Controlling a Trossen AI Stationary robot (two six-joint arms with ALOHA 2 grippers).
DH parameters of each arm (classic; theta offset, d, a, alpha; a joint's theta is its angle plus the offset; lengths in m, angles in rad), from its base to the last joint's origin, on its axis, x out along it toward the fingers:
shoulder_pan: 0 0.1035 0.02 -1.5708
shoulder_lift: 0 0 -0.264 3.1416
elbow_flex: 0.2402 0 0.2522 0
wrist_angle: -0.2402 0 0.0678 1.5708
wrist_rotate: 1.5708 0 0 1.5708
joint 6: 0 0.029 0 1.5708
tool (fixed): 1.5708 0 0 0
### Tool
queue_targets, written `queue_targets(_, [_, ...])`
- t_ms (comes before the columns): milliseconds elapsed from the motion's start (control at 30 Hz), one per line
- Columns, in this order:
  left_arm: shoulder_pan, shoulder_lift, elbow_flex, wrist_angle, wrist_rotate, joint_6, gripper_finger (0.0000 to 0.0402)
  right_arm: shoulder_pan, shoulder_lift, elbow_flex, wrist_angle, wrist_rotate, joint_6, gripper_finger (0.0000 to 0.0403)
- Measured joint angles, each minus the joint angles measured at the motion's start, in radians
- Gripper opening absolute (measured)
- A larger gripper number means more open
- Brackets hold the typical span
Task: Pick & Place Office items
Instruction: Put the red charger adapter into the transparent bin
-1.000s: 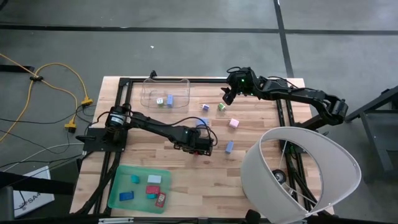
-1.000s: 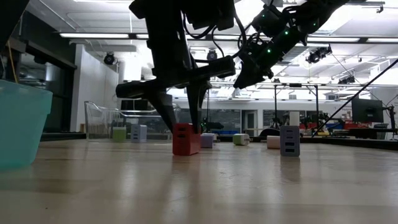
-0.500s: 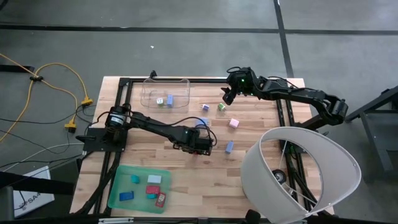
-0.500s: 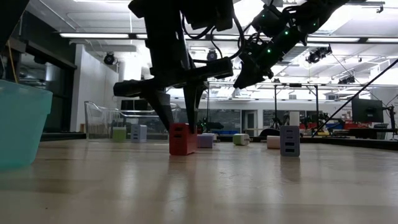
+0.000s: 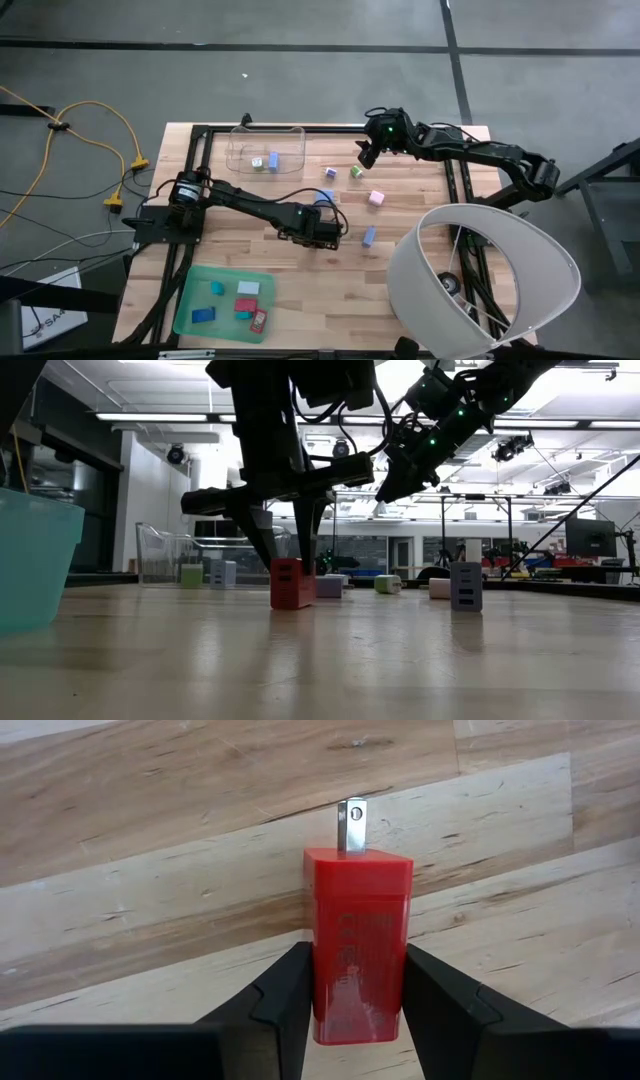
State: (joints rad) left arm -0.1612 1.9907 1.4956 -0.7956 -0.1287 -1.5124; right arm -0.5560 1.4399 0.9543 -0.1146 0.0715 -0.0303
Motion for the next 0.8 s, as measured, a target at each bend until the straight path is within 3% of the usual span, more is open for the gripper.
queue_targets(467, [0.019,-0.006,0.056,-0.141,-0.009,-0.004,0.013,0.0,0.0,0.0,0.0,0.0,0.0,0.018])
queue_targets(800, [0.044,-0.13,0.061,-0.268,-0.117,-0.004,0.013,0.0,0.0,0.0,0.004,0.0,0.0,0.018])
